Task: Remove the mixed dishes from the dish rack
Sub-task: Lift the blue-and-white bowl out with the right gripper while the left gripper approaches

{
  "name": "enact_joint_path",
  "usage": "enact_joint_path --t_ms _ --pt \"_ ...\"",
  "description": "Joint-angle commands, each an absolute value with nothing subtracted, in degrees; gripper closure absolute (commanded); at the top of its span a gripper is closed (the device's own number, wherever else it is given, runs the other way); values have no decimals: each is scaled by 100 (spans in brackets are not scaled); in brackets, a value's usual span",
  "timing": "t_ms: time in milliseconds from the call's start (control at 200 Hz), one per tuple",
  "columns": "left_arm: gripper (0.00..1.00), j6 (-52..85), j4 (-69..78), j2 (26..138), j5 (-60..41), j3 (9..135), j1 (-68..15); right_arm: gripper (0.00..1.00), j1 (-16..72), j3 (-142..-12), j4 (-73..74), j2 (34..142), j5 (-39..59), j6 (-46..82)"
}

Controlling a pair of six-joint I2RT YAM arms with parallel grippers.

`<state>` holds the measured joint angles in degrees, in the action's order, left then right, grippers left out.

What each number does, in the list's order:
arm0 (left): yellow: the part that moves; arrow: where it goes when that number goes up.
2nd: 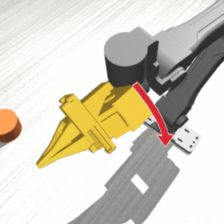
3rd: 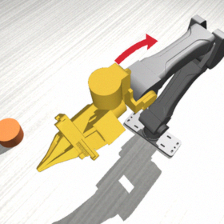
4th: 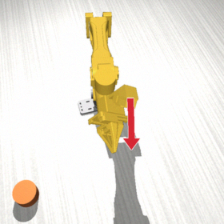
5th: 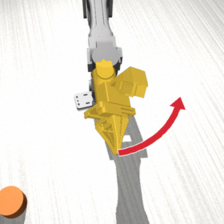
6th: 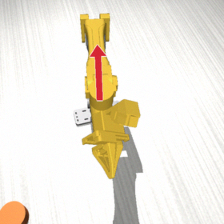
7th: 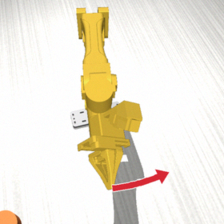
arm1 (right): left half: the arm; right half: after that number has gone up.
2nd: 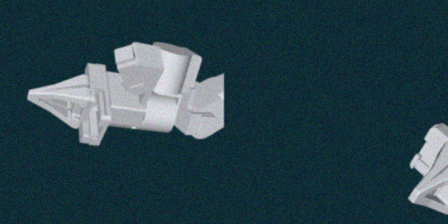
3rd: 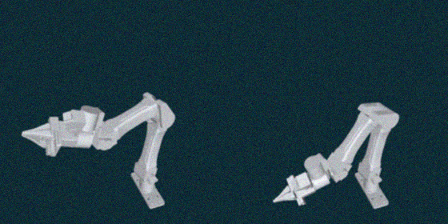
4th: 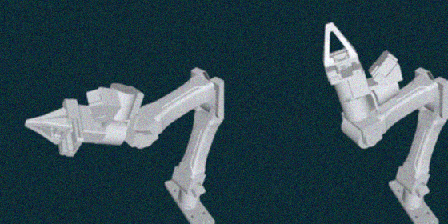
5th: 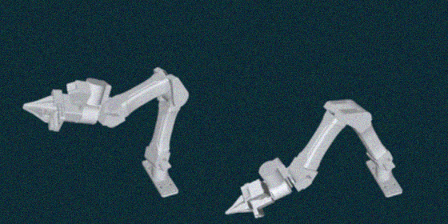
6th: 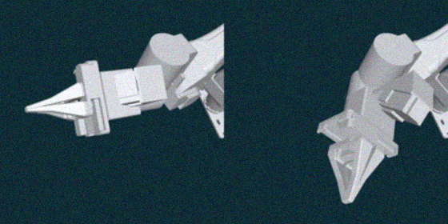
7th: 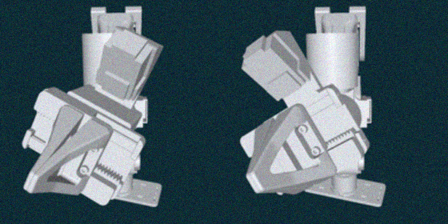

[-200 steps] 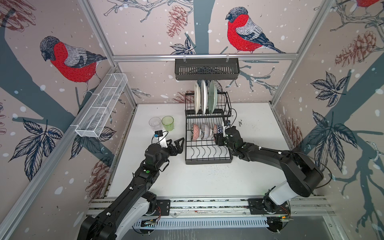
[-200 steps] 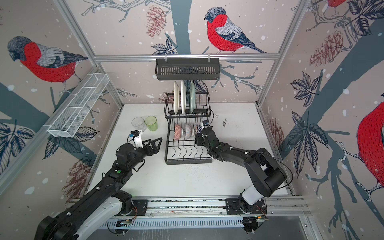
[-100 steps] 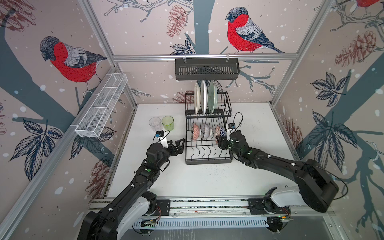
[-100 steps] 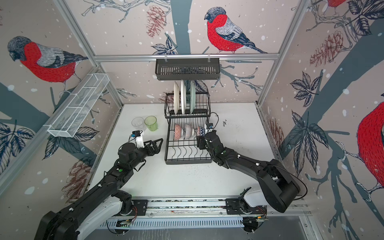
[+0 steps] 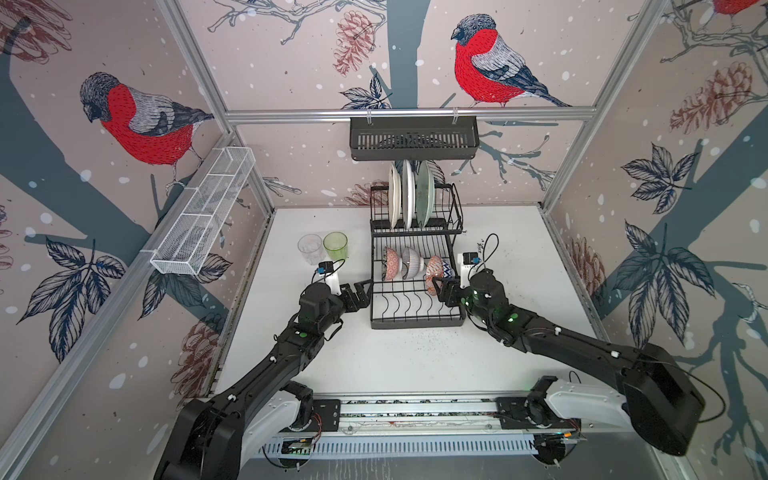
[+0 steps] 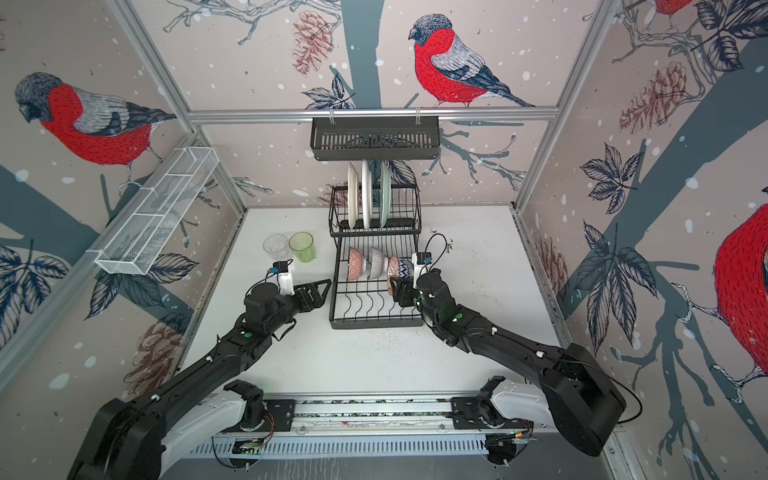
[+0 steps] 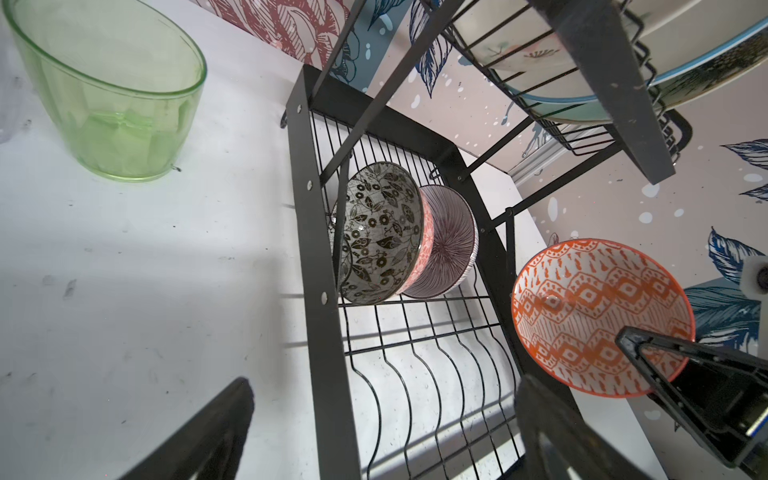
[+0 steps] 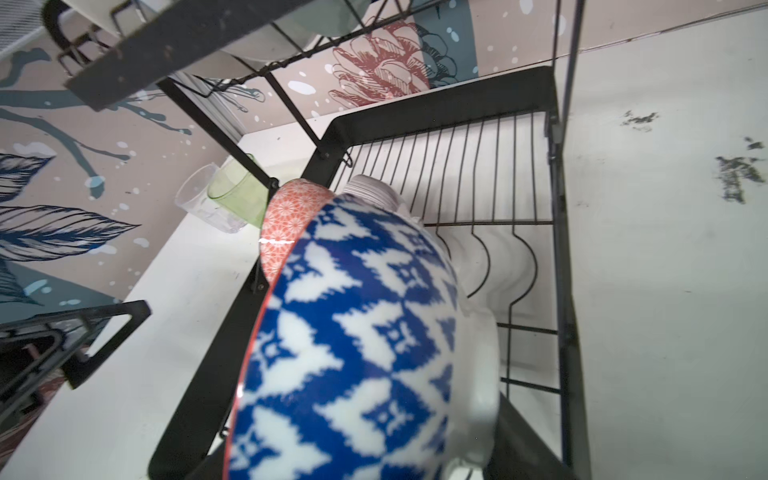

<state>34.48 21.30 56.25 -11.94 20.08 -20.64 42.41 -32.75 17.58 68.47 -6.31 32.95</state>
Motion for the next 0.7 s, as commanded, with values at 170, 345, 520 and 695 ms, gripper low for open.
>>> enact_joint_path --t_ms 170,345,520,695 --pt "2 3446 2467 5705 -1325 2083 -2092 47 4490 -3452 2198 6750 -470 3313" --pt "2 3388 2433 5540 -1368 2094 -2092 47 4690 -3524 2338 6752 -562 3335" --pt "2 3432 2596 5579 -1607 2059 -2101 47 4789 -3653 2383 6853 -460 3400" --pt "2 3496 2794 5793 -1837 2082 -2158 47 4869 -3769 2424 6888 -360 3399"
